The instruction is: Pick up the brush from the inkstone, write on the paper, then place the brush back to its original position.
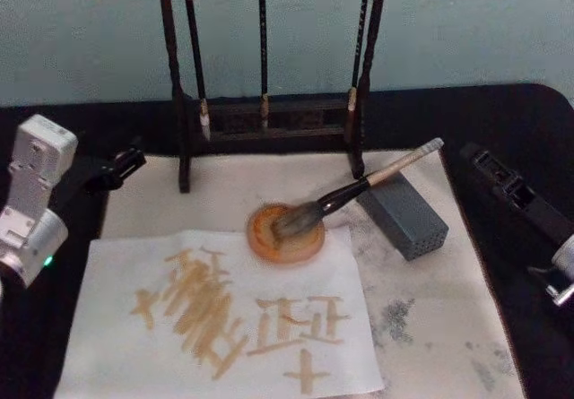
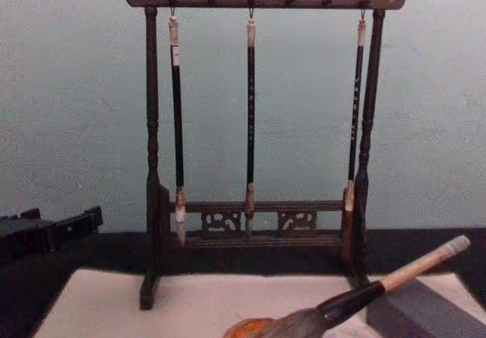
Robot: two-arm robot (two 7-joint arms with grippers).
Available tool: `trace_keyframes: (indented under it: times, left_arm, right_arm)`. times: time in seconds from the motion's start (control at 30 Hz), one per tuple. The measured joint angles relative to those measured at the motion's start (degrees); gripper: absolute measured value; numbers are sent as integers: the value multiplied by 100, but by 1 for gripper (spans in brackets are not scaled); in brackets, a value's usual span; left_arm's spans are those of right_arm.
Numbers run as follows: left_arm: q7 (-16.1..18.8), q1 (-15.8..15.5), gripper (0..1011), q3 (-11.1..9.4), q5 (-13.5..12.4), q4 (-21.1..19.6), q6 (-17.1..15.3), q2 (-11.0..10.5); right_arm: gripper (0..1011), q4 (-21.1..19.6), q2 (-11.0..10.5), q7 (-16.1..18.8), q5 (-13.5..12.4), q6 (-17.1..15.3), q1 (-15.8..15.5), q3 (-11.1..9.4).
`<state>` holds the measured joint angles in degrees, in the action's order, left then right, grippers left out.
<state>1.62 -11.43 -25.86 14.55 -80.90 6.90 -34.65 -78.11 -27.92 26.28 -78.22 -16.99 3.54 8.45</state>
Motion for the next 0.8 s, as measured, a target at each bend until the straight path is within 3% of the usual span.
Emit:
trace_keyframes:
  times: [0.37, 0.8]
  left_arm:
    - [0, 0, 1002, 0, 0, 0, 0, 0]
    - [0, 0, 1000, 0, 0, 0, 0, 0]
  right_arm:
    - [1001, 604, 105, -19, -400, -280, 476, 205]
    - [1002, 1232, 180, 38, -522, -331, 942, 489]
